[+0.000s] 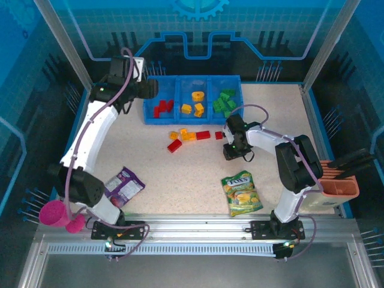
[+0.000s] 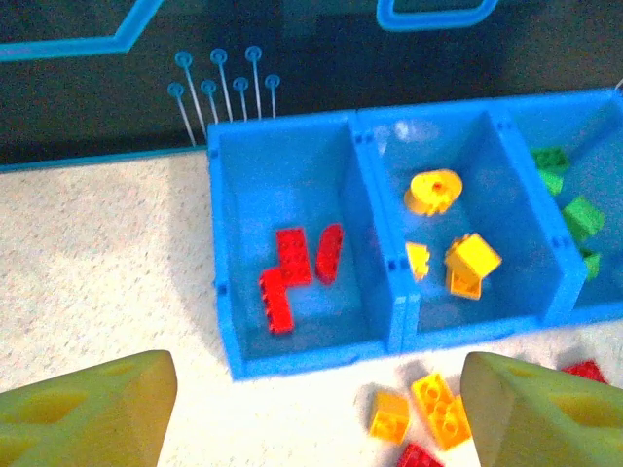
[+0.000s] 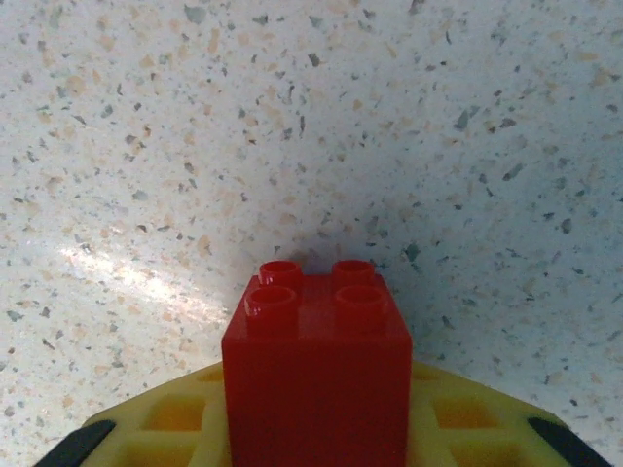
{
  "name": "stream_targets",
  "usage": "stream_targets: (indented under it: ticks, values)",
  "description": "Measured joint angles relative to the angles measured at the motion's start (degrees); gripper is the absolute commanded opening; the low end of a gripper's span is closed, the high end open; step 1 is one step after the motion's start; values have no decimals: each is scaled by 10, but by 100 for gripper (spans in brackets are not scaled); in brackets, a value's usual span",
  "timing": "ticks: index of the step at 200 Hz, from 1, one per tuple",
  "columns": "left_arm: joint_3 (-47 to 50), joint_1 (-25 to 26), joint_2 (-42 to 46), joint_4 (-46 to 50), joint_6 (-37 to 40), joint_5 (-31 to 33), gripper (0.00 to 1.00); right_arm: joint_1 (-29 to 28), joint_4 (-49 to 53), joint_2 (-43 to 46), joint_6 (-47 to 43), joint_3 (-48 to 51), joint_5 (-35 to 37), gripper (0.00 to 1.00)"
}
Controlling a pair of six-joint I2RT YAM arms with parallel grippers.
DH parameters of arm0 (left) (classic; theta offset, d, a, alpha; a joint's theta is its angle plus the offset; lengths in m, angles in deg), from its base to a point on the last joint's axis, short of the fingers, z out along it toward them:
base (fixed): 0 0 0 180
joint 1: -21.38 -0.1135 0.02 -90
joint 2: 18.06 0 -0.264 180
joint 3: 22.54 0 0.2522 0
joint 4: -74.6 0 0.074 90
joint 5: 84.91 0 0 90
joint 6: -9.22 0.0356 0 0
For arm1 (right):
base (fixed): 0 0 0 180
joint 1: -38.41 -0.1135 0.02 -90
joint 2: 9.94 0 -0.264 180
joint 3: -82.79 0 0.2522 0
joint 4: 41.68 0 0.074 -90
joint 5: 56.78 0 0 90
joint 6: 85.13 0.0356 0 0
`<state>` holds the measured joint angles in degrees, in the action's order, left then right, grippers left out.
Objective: Sort the legos into containers by color
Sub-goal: Pick up the lego from the center of the table, then place the lego in the container.
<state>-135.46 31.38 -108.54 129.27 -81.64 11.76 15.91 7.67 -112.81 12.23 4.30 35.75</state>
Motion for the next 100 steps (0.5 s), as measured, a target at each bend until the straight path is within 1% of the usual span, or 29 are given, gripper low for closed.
stream_targets:
  ticks: [27,52,73,100]
  values:
    - [70,-5,63,9,14,2,82,-1,30,4,-5,-42,0,24]
    - [143,-17,115,10,23,2,84,-8,47,14,-21,-127,-1,23]
    - [203,-28,148,11,24,-1,84,-23,49,-3,-42,-248,-7,23]
    - [254,-39,184,8,23,-8,84,-53,38,-101,-81,-471,-14,23]
